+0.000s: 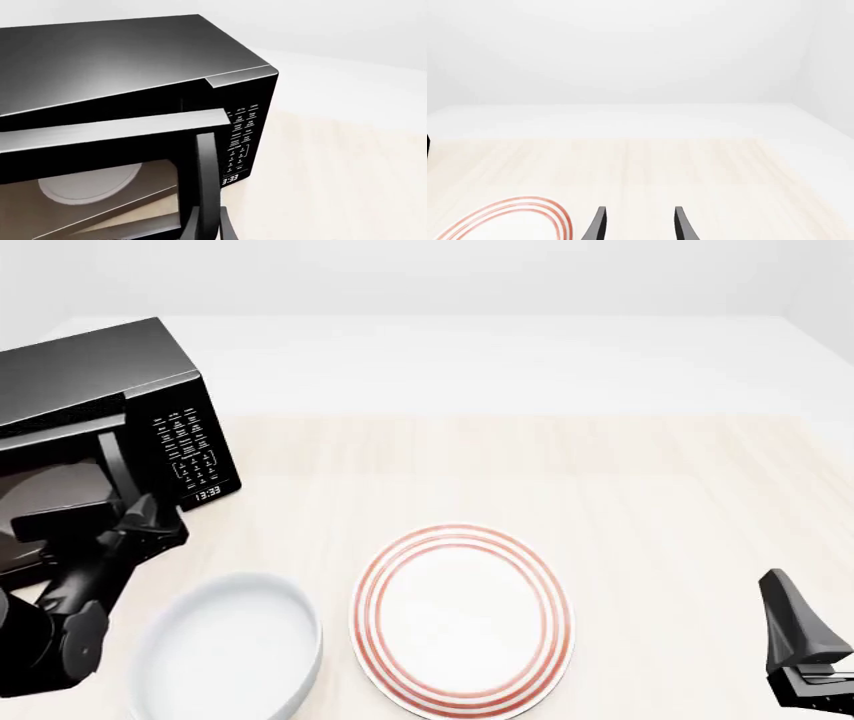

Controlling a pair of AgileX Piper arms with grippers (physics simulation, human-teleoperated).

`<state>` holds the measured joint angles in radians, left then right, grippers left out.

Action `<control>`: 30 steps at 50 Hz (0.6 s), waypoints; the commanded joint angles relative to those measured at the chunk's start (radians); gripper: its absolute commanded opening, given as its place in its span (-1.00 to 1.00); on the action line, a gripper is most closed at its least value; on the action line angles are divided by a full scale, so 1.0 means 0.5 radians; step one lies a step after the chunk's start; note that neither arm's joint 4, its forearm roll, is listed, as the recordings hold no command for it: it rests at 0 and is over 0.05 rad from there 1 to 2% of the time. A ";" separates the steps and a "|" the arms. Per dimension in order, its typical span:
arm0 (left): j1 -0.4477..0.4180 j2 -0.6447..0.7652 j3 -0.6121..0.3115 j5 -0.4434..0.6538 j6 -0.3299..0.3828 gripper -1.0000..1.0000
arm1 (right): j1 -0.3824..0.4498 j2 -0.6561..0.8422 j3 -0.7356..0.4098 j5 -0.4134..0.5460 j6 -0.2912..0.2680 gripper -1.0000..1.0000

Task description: Open the microwave.

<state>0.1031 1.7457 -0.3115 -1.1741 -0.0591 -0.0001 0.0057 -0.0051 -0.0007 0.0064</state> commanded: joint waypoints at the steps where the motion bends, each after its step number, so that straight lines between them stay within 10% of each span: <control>1: -0.116 -0.169 -0.064 -0.073 -0.024 -1.00 | 0.000 0.000 0.000 0.000 0.000 1.00; 30: -0.109 -0.364 0.107 -0.087 -0.062 -1.00 | 0.000 0.000 0.000 0.000 0.000 1.00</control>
<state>0.0978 1.6662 -0.2336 -1.1447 -0.0726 -0.0002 0.0057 -0.0051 -0.0007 0.0064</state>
